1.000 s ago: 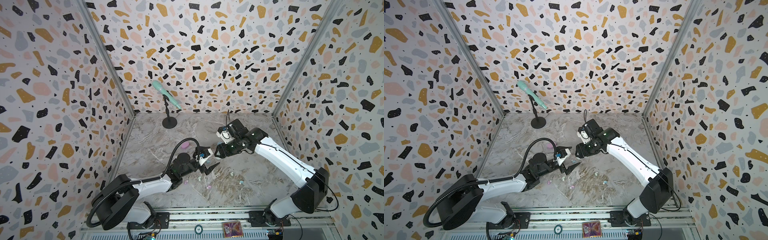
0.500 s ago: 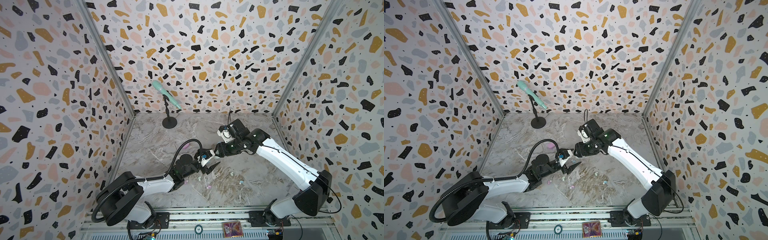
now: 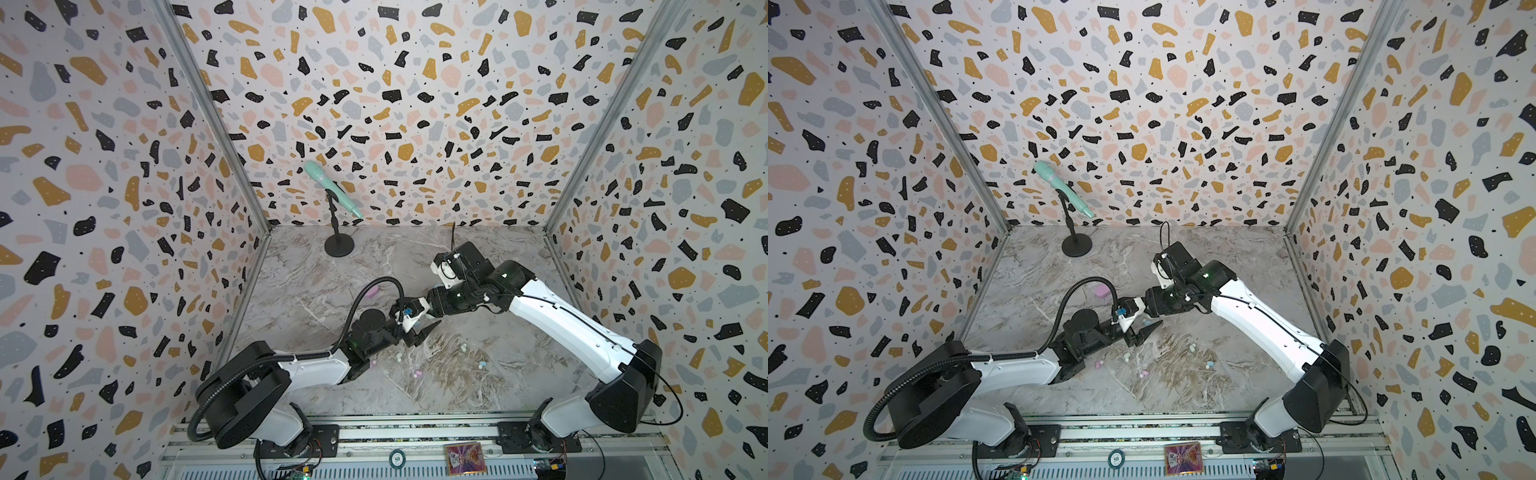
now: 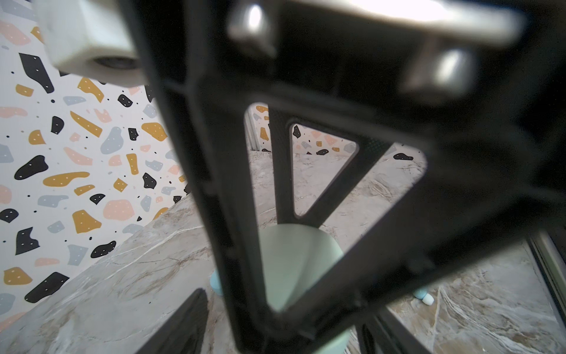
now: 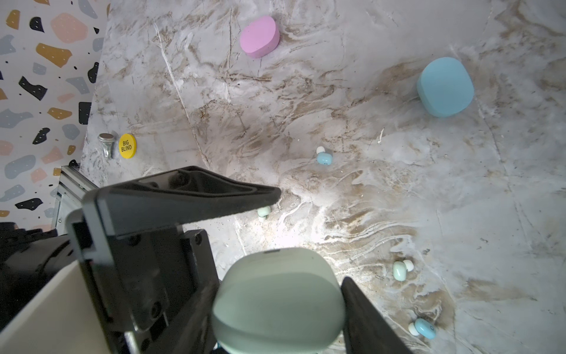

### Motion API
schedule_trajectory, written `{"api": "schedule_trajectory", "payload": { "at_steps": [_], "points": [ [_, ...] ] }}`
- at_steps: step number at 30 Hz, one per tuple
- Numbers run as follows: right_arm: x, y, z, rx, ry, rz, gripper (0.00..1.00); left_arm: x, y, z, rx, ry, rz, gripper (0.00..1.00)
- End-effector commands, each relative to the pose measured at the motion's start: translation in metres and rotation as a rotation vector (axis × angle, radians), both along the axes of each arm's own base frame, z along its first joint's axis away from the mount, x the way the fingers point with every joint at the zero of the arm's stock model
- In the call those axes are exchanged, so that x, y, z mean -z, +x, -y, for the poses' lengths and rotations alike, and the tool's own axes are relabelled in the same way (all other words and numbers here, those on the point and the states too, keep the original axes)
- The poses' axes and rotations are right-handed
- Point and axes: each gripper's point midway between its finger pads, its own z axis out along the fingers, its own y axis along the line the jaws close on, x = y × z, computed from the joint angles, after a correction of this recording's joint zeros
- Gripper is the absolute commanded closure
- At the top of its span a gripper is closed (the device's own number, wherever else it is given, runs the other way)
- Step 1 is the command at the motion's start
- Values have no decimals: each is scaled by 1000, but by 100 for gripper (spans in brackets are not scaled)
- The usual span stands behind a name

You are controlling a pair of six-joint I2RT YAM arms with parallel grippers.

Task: Insert wireless bluetooth earbuds into charging case
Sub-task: Pass the charging case.

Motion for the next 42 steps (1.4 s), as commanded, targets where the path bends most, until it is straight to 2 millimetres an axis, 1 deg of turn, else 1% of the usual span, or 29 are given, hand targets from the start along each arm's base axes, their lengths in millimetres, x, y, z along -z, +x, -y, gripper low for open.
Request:
{"api": "schedule_trajectory", "payload": {
  "at_steps": [1, 11, 20, 31, 35, 42],
  "points": [
    [-23, 4, -2, 37, 39, 54, 47, -28, 0, 5, 11, -86, 53, 26],
    [-26, 5, -4, 47, 58, 59, 47, -26, 0, 9, 21, -79, 48, 31],
    [-24, 3, -2, 51, 56, 56, 47, -32, 0, 9, 16, -90, 60, 34],
    [-21, -1, -3, 49, 71, 39, 47, -41, 0, 3, -5, -122, 90, 34],
    [-20, -2, -1, 53, 75, 30, 47, -41, -1, 1, -13, -117, 101, 34],
    [-22, -3, -1, 56, 88, 26, 48, -35, -1, 2, -9, -91, 103, 37]
  ]
}}
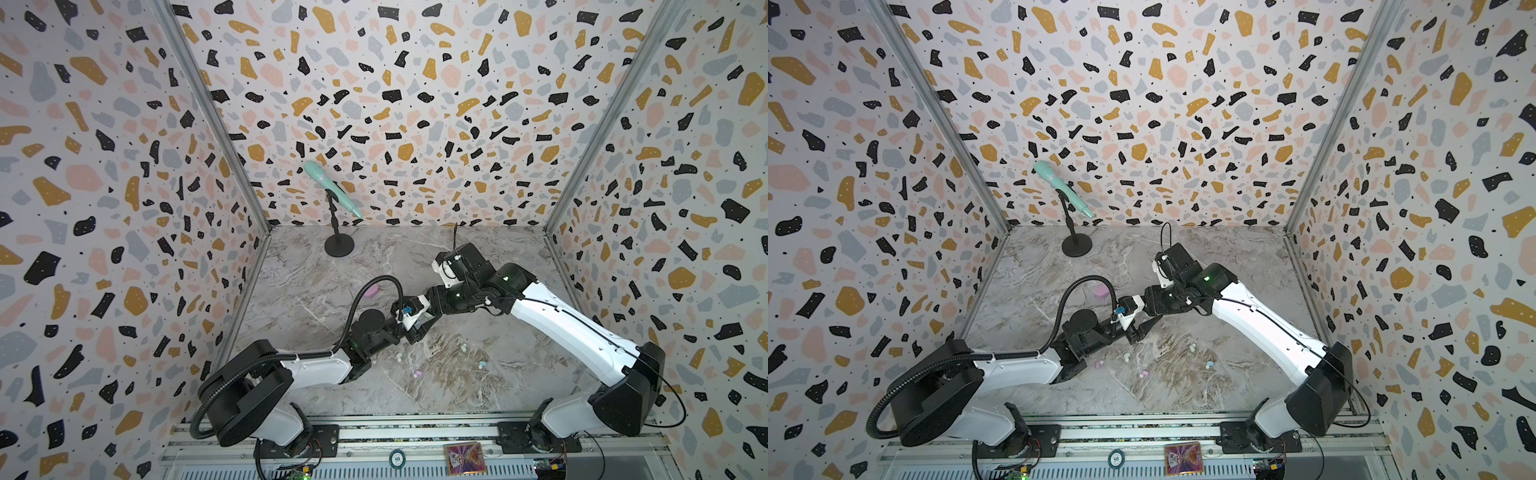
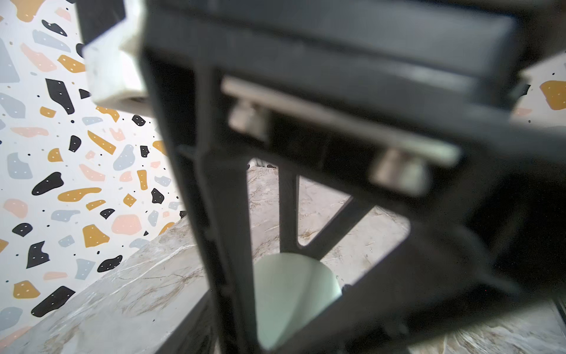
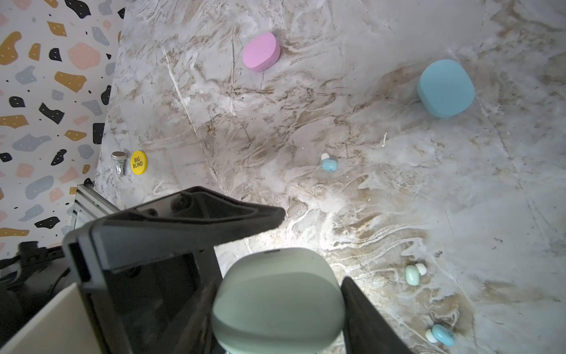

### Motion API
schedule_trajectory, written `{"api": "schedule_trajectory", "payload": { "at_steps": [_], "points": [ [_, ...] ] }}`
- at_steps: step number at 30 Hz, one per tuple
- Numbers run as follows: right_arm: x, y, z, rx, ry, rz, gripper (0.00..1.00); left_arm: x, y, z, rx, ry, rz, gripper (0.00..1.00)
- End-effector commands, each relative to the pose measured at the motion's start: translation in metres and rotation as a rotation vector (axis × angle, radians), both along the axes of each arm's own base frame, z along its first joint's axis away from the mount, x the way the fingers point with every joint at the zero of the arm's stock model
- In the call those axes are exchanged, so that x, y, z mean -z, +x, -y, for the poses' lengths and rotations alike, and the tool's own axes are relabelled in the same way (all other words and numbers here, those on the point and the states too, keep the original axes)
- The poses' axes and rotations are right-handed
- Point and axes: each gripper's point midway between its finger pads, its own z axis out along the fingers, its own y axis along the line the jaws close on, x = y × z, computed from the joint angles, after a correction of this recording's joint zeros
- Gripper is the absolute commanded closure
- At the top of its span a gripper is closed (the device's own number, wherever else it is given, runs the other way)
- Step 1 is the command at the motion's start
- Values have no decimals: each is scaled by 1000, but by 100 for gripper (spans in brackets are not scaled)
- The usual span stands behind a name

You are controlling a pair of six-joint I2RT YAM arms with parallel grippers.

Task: Insert wireless bluetooth earbuds into charging case
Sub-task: Pass the charging case.

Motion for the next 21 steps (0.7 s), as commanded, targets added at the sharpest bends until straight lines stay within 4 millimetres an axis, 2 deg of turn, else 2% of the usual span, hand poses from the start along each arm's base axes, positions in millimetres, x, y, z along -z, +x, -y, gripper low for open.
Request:
{"api": "schedule_trajectory", "payload": {
  "at_steps": [1, 9, 16, 21],
  "points": [
    [-18, -5, 2, 3, 49, 25, 48, -20, -3, -1, 3, -38, 68, 36],
    [-21, -4, 2, 9, 56, 28, 47, -9, -3, 4, 15, 11, 61, 36],
    [-21, -5, 1, 8, 56, 24, 47, -10, -3, 4, 11, 18, 72, 37],
    [-21, -5, 1, 9, 58, 24, 47, -12, -3, 3, 9, 14, 75, 41]
  ]
}}
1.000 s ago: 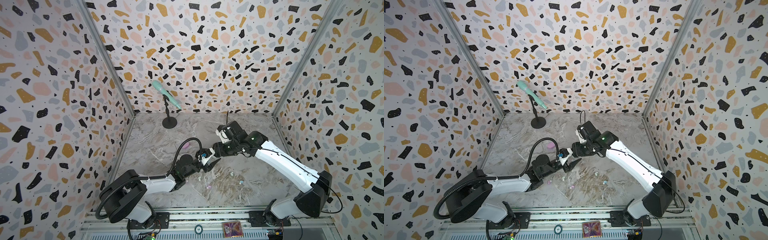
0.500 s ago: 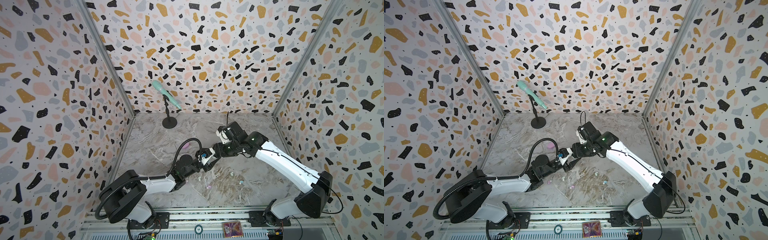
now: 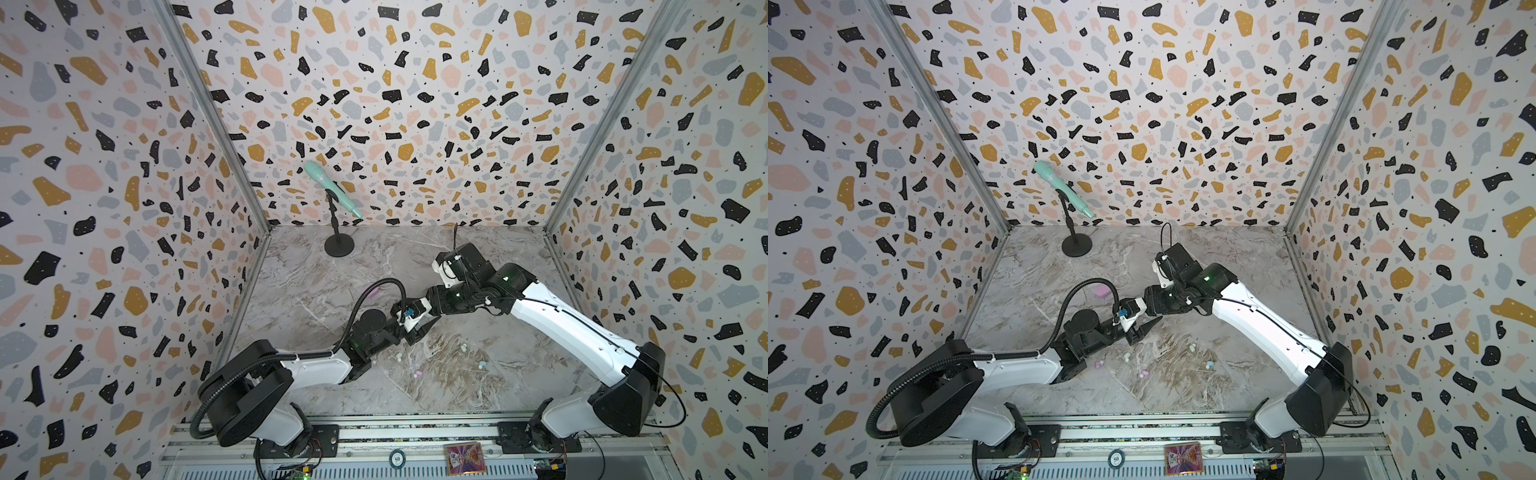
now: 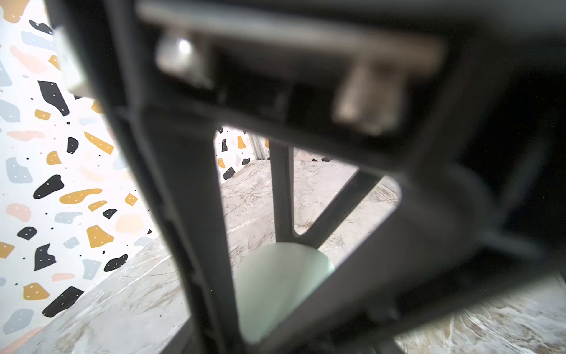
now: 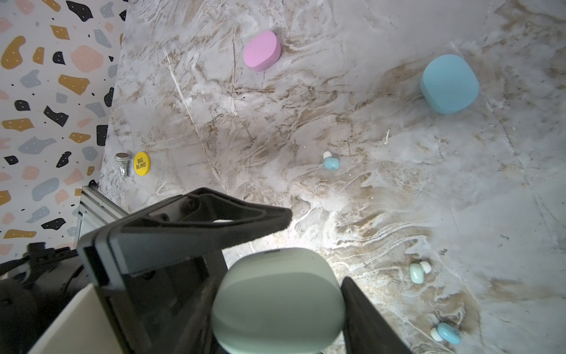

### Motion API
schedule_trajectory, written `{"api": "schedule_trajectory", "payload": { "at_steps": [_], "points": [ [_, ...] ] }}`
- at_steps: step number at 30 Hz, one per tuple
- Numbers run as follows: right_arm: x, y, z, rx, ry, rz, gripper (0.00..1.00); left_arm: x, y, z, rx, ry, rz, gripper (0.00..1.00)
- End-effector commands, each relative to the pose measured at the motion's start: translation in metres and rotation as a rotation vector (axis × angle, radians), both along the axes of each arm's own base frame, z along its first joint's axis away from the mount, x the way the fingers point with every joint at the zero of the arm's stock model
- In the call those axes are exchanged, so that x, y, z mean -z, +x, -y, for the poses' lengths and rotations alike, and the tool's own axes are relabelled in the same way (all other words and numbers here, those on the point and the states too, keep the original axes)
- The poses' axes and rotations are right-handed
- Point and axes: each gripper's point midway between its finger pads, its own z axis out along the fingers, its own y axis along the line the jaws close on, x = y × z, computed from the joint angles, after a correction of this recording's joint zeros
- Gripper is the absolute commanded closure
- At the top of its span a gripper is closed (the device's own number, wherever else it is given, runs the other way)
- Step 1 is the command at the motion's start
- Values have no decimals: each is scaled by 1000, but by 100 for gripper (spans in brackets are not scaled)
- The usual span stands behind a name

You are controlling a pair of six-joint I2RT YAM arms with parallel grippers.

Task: Insert wireless bluetooth earbuds into charging case
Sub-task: Pass the charging case.

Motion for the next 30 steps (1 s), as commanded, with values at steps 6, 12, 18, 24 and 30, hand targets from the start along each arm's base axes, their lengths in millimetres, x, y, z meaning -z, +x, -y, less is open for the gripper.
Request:
{"api": "schedule_trajectory", "payload": {
  "at_steps": [6, 12, 18, 24, 30],
  "points": [
    [-18, -4, 2, 1, 45, 31, 47, -22, -2, 2, 7, -45, 57, 42],
    [-16, -5, 3, -1, 43, 28, 47, -24, -4, 2, 13, -53, 55, 42],
    [-19, -5, 3, 2, 49, 34, 47, -21, -3, 3, 12, -44, 49, 43],
    [-18, -5, 3, 0, 49, 33, 47, -21, -3, 3, 12, -43, 48, 47],
    [-12, -6, 4, 1, 40, 23, 47, -27, -4, 2, 14, -55, 58, 42]
  ]
}}
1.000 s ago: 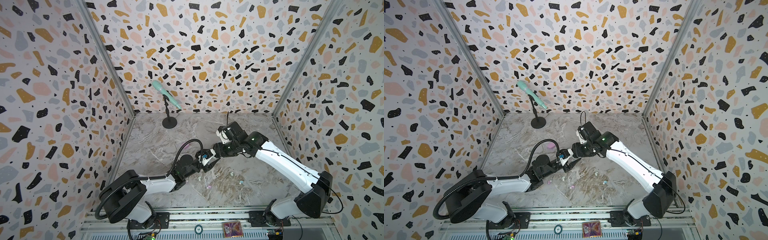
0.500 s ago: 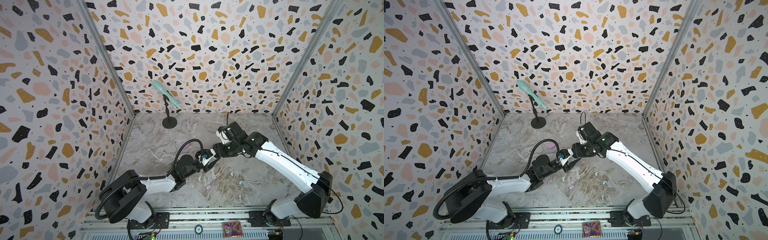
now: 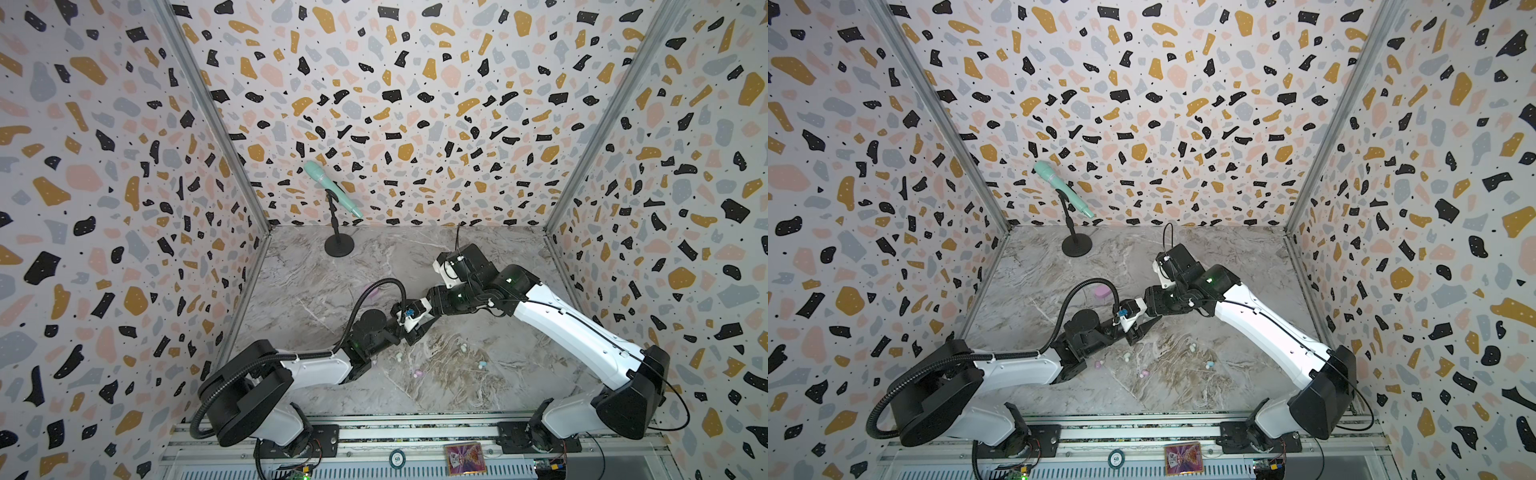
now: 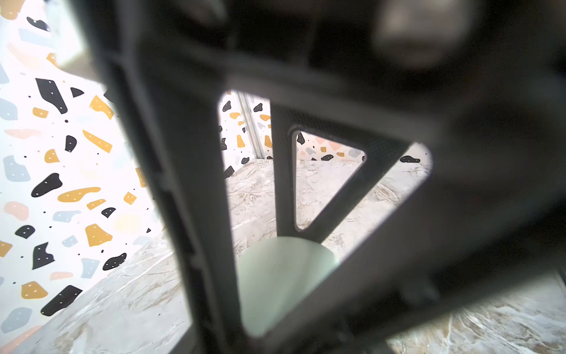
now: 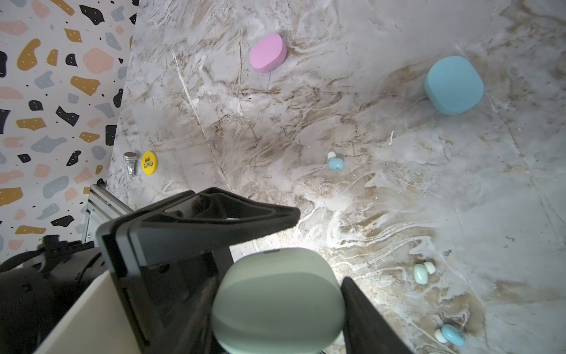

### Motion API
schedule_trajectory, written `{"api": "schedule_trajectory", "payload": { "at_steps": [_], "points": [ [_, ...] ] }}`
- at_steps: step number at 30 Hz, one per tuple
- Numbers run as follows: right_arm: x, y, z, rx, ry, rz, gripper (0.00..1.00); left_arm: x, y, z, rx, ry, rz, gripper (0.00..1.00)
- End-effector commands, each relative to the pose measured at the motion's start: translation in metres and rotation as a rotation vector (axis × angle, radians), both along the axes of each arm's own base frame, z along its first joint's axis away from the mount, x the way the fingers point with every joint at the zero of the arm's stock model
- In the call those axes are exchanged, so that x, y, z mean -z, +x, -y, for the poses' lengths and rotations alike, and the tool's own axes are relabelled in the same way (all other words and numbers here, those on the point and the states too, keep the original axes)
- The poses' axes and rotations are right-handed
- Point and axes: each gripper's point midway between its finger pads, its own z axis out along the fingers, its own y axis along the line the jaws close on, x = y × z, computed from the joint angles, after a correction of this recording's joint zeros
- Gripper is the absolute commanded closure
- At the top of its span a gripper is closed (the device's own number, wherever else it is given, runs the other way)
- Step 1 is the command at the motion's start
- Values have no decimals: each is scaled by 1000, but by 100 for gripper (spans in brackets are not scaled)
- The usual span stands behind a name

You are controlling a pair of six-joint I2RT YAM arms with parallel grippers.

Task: Insert wireless bluetooth earbuds into charging case
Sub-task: Pass the charging case.

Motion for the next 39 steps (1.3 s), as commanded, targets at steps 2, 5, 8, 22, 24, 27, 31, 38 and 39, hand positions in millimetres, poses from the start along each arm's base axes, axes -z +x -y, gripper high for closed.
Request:
{"api": "schedule_trajectory", "payload": {
  "at_steps": [2, 5, 8, 22, 24, 27, 31, 38, 39],
  "points": [
    [-7, -3, 4, 8, 19, 17, 47, -28, -4, 2, 17, -57, 61, 40],
    [-8, -3, 4, 6, 25, 19, 47, -26, -4, 3, 16, -51, 57, 40],
    [-11, -3, 3, 8, 29, 23, 47, -25, -4, 3, 16, -48, 57, 43],
    [-4, -5, 4, 5, 17, 9, 47, -28, -5, 3, 23, -53, 63, 54],
    [-4, -4, 5, 6, 16, 9, 47, -28, -5, 3, 25, -52, 64, 56],
    [-3, -5, 5, 5, 16, 8, 47, -27, -6, 3, 27, -49, 63, 57],
    [-3, -5, 6, 7, 13, 8, 46, -28, -7, 2, 28, -51, 61, 58],
    [-4, -5, 6, 8, 16, 11, 38, -27, -9, 2, 38, -51, 57, 60],
    [-5, -5, 6, 9, 18, 15, 35, -27, -9, 2, 38, -52, 58, 61]
  ]
}}
